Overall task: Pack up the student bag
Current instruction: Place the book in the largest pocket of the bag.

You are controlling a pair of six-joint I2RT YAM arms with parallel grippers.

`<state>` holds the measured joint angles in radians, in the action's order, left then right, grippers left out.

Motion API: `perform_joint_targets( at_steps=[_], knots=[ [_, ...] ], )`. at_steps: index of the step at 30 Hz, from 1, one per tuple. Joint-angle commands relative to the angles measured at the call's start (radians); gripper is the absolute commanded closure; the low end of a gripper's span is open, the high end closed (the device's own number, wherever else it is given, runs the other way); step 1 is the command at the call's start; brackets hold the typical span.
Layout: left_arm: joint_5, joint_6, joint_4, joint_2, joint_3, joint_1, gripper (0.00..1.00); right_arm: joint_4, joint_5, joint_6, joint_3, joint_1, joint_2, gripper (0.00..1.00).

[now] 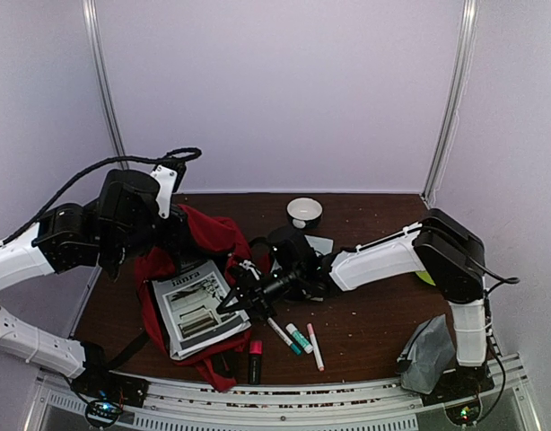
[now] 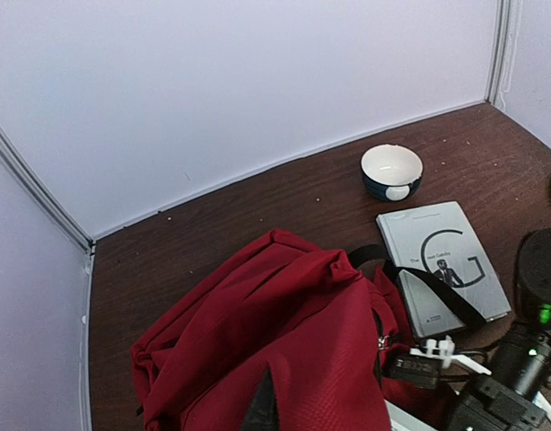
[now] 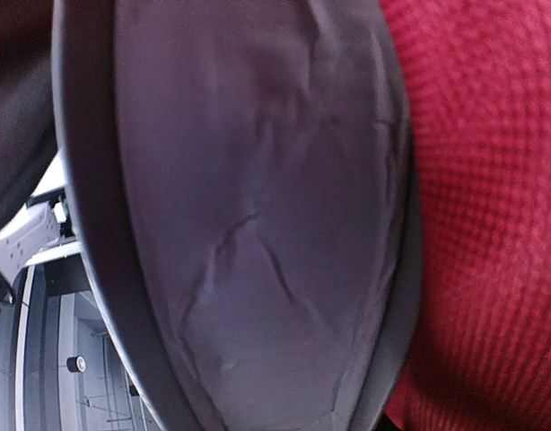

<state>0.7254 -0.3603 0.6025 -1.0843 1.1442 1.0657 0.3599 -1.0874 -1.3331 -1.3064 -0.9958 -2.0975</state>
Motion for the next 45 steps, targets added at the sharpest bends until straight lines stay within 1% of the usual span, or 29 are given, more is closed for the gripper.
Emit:
perform_joint_targets(
  at_steps=[1,3,6,7,10,12,14,15,18,21,24,26,27,28,29,31,32,34,35,36,38,42,45],
  knots=[
    [-0.032,-0.027,-0.090,0.030,0.001,0.002,1.00,-0.025,0.037,0.012,-0.088,0.021,-0.084,0.63],
    [-0.032,-0.033,-0.090,0.031,0.000,0.009,1.00,-0.027,0.056,-0.004,-0.118,0.026,-0.105,0.60],
    [-0.025,-0.038,-0.091,0.028,-0.002,0.018,1.00,0.072,0.086,-0.090,-0.092,0.036,-0.116,0.60],
    [-0.027,-0.040,-0.090,0.028,-0.004,0.021,1.00,0.073,0.088,-0.090,-0.089,0.037,-0.115,0.59],
    [-0.029,-0.040,-0.090,0.027,-0.010,0.025,1.00,0.013,0.097,-0.033,-0.091,0.038,-0.096,0.47],
    [-0.028,-0.043,-0.092,0.028,-0.013,0.025,1.00,-0.017,0.098,0.001,-0.085,0.039,-0.073,0.35],
    [-0.025,-0.042,-0.093,0.028,-0.016,0.025,1.00,-0.090,0.109,0.062,-0.072,0.041,-0.036,0.25],
    [-0.023,-0.040,-0.093,0.028,-0.019,0.025,1.00,-0.124,0.117,0.090,-0.059,0.043,-0.004,0.17],
    [-0.022,-0.029,-0.093,0.026,-0.025,0.025,1.00,-0.183,0.134,0.157,-0.004,0.062,0.074,0.09],
    [-0.024,-0.017,-0.094,0.029,-0.031,0.025,1.00,-0.297,0.175,0.255,0.055,0.092,0.159,0.01],
    [-0.020,-0.004,-0.097,0.035,-0.037,0.025,1.00,-0.397,0.205,0.384,0.094,0.125,0.225,0.00],
    [-0.022,0.004,-0.104,0.039,-0.042,0.025,1.00,-0.498,0.248,0.552,0.096,0.135,0.278,0.00],
    [-0.025,0.006,-0.107,0.041,-0.045,0.025,1.00,-0.550,0.272,0.646,0.097,0.135,0.307,0.02],
    [-0.027,0.007,-0.110,0.043,-0.046,0.025,1.00,-0.578,0.281,0.731,0.108,0.131,0.340,0.06],
    [-0.033,0.009,-0.112,0.044,-0.048,0.025,1.00,-0.587,0.289,0.798,0.123,0.125,0.375,0.12],
    [-0.054,0.017,-0.119,0.044,-0.046,0.025,1.00,-0.653,0.312,1.009,0.122,0.097,0.428,0.30],
    [-0.066,0.020,-0.121,0.043,-0.046,0.025,1.00,-0.694,0.323,1.120,0.112,0.076,0.448,0.46],
    [-0.086,0.026,-0.126,0.039,-0.046,0.025,1.00,-0.761,0.346,1.338,0.096,0.019,0.485,0.88],
    [-0.098,0.032,-0.129,0.035,-0.045,0.025,1.00,-0.784,0.369,1.434,0.092,-0.011,0.503,0.98],
    [-0.104,0.036,-0.129,0.029,-0.042,0.025,1.00,-0.806,0.410,1.507,0.082,-0.039,0.513,1.00],
    [-0.110,0.037,-0.115,0.010,-0.031,0.025,1.00,-0.857,0.475,1.643,0.045,-0.097,0.496,1.00],
    [-0.124,0.026,-0.114,-0.004,-0.020,0.025,1.00,-0.930,0.594,1.772,-0.070,-0.197,0.421,1.00],
    [-0.136,0.020,-0.122,0.001,-0.025,0.024,1.00,-0.952,0.732,1.809,-0.130,-0.266,0.364,1.00]
  ],
)
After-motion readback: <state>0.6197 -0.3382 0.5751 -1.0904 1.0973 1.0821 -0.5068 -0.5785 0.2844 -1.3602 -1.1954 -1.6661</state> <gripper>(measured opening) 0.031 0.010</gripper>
